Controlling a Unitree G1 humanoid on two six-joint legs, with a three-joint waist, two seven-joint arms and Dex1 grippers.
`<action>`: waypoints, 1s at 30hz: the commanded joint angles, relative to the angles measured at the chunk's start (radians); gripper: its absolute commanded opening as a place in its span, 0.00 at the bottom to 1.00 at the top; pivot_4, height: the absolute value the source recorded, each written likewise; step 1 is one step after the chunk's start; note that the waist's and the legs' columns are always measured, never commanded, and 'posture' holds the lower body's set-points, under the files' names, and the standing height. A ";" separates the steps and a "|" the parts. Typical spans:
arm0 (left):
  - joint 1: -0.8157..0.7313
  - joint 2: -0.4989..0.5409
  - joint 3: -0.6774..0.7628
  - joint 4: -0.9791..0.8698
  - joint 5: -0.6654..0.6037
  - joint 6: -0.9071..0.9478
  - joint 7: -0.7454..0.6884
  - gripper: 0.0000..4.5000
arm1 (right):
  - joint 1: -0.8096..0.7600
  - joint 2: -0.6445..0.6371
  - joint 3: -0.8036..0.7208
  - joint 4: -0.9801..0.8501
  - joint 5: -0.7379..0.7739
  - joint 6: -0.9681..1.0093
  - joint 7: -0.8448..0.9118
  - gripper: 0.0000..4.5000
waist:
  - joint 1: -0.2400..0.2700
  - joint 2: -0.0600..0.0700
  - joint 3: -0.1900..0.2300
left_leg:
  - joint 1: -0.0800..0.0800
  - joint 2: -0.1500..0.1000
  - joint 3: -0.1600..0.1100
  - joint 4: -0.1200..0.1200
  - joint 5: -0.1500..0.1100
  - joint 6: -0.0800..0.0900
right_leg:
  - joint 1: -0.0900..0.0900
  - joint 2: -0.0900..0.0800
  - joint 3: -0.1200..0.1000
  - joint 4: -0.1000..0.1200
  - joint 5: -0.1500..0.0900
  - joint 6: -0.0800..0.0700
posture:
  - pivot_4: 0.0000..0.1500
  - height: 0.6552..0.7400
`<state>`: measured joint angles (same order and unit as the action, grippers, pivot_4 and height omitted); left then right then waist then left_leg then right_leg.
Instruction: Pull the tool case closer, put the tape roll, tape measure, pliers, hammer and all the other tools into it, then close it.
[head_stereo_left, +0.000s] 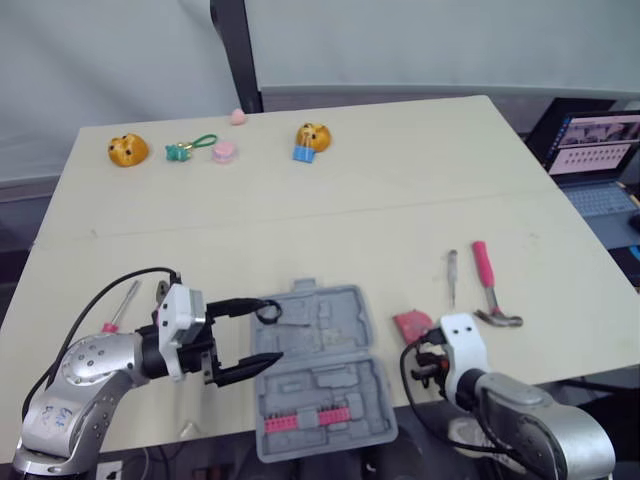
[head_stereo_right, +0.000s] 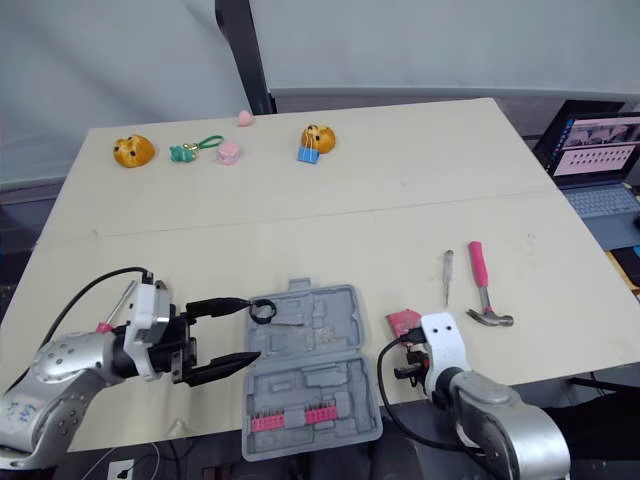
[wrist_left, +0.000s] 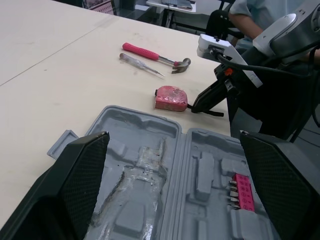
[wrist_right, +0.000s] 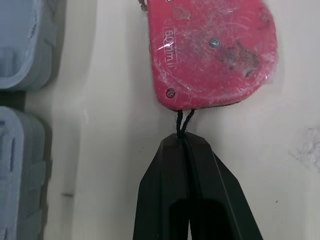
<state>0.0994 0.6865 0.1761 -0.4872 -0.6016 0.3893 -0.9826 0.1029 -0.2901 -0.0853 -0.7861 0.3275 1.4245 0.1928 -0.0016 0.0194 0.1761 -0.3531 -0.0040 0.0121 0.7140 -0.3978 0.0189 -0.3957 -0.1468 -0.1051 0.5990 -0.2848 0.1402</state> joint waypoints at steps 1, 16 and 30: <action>0.010 0.009 0.009 0.006 0.000 -0.026 -0.017 1.00 | 0.023 0.013 -0.004 -0.059 0.028 0.043 0.011 0.01 | 0.000 0.000 0.000 | 0.000 0.000 0.000 0.000 0.000 0.000 | 0.000 0.000 0.000 0.000 0.000 0.000 | 1.00 0.71; 0.020 0.007 -0.002 0.028 0.015 -0.061 -0.036 1.00 | 0.067 0.038 -0.002 -0.129 0.032 0.098 0.004 0.01 | 0.000 0.002 0.001 | 0.000 0.000 0.000 0.000 0.000 0.000 | 0.000 0.000 0.000 0.000 0.000 0.000 | 1.00 0.71; 0.018 0.003 -0.019 0.028 0.020 -0.069 -0.031 1.00 | 0.053 0.066 -0.017 -0.145 0.021 0.134 -0.001 0.07 | 0.000 0.003 0.002 | 0.000 0.000 0.000 -0.001 0.000 0.000 | 0.000 0.000 0.000 -0.001 0.000 0.000 | 1.00 0.71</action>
<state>0.1187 0.6863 0.1562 -0.4556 -0.5821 0.3361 -1.0084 0.1598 -0.2279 -0.0868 -0.8954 0.3440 1.5507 0.1923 -0.0020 0.0226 0.1781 -0.3532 -0.0041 0.0117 0.7133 -0.3978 0.0189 -0.3960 -0.1471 -0.1052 0.5980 -0.2849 0.1401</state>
